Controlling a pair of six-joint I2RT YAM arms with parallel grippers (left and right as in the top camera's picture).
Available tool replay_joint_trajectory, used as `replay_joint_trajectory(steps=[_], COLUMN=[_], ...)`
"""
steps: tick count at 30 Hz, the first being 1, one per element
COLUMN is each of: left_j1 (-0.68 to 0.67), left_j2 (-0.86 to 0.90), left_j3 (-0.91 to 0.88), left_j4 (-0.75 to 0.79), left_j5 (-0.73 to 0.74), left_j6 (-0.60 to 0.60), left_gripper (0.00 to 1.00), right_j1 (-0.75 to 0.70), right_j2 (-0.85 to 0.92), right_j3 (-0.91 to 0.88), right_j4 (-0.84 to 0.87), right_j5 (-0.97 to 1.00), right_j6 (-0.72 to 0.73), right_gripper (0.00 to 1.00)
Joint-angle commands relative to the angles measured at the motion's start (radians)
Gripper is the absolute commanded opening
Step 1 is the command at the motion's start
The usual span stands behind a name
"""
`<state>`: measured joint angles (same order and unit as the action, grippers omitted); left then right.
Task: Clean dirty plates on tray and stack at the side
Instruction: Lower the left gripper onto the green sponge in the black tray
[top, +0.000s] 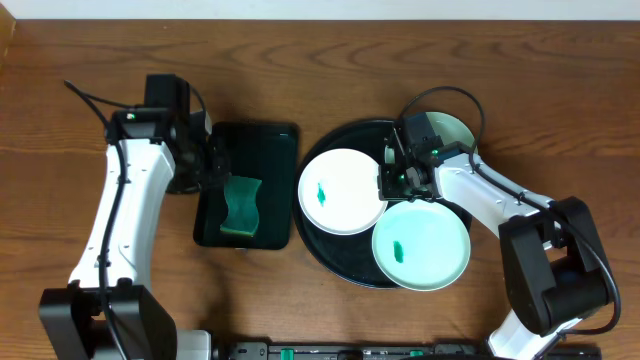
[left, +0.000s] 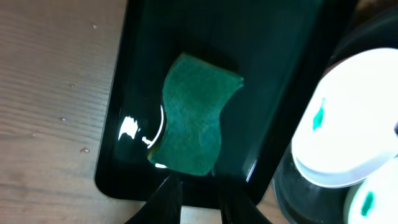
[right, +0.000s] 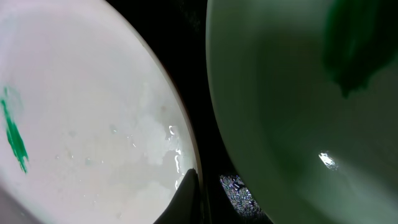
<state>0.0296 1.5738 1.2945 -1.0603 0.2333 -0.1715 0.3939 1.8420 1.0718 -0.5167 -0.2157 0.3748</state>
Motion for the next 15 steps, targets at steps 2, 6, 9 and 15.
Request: replay_joint_trajectory(steps=[2,6,9,15], left_j1=[-0.003,-0.013,-0.042,-0.127], left_j2=[0.000,0.002,0.016,0.091], left_j3=[-0.068,-0.111,-0.115,-0.114], left_j4=[0.055,0.099,0.105,0.110], left_j5=[-0.013,-0.010,-0.018,-0.108], left_j6=[-0.026,-0.026,-0.025,-0.025], left_gripper=[0.28,0.39,0.43,0.44], right_j1=[0.008,0.010,0.009,0.010], right_j2=[0.004,0.004,0.004,0.004], right_j3=[-0.005,-0.005,-0.005,-0.005], right_j4=[0.000,0.000,0.000,0.000], right_j5=[0.009,0.009,0.009,0.008], right_j6=[-0.001,-0.001,0.000,0.000], right_gripper=[0.01,0.02,0.01,0.01])
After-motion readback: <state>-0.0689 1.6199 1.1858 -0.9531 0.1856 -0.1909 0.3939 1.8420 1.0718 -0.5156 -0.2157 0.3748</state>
